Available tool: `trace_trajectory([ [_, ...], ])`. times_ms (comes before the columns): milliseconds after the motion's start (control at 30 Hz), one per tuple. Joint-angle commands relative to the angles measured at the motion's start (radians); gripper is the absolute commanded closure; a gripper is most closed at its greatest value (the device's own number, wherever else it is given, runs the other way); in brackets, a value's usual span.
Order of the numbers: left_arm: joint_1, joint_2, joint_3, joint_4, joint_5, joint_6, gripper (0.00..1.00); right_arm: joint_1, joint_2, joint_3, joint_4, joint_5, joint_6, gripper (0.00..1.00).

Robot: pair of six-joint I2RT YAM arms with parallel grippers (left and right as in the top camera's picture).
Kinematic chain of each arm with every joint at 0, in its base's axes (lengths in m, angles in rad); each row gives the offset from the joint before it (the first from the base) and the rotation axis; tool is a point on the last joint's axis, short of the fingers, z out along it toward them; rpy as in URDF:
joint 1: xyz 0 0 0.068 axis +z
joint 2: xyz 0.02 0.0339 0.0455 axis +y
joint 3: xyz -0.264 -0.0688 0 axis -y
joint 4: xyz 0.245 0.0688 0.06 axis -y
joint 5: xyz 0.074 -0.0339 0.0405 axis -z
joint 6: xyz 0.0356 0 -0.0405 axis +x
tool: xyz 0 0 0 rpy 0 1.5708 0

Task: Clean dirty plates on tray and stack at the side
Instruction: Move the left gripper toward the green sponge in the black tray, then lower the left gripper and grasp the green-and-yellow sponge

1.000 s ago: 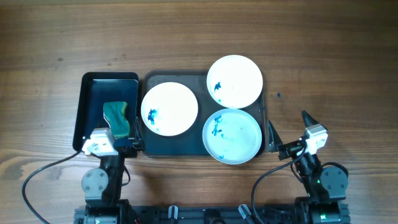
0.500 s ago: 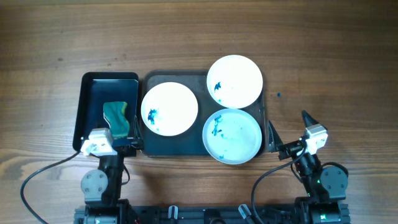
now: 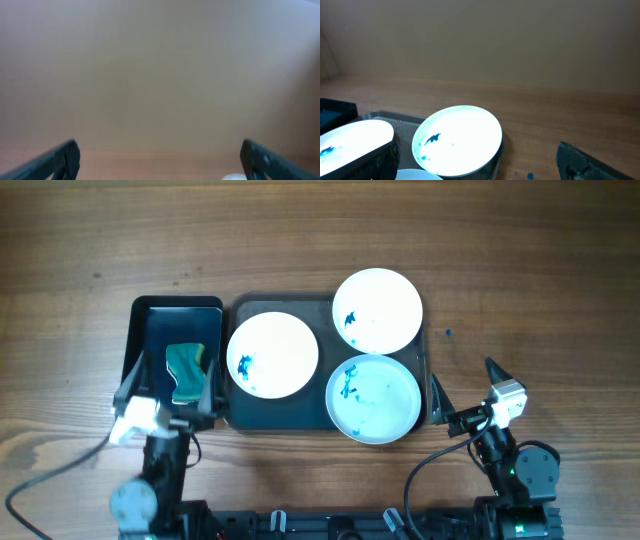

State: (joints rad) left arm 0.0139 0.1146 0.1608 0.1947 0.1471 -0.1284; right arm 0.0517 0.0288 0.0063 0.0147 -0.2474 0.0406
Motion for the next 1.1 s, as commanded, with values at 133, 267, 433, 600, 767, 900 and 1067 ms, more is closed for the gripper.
trace_trajectory([
  [133, -0.001, 0.528, 0.474, -0.431, 0.06, 0.02, 0.0, 0.005, -0.004, -0.001, 0.006, -0.016, 0.014, 0.0],
  [267, 0.015, 0.637, 0.555, -0.463, -0.053, -0.002, 0.0, 0.005, -0.004, -0.001, 0.006, -0.016, 0.014, 0.0],
  [433, 0.163, 0.882, 0.81, -0.89, -0.228, -0.219, 0.0, 0.005, -0.004, -0.001, 0.006, -0.016, 0.014, 0.0],
  [600, 0.209, 1.053, 0.829, -0.948, -0.216, -0.224, 0.0, 0.004, -0.004, -0.001, 0.006, -0.016, 0.014, 0.0],
  [767, 0.209, 1.154, 0.829, -0.966, -0.195, -0.224, 0.0, 0.005, -0.004, -0.001, 0.006, -0.016, 0.014, 0.0],
  [900, 0.209, 1.205, 0.823, -0.983, -0.153, -0.22, 0.0, 0.005, -0.004, -0.001, 0.006, -0.016, 0.014, 0.0],
  [1067, 0.208, 1.303, 0.823, -0.975, -0.155, -0.22, 0.0, 0.005, -0.004, -0.001, 0.006, -0.016, 0.014, 0.0],
])
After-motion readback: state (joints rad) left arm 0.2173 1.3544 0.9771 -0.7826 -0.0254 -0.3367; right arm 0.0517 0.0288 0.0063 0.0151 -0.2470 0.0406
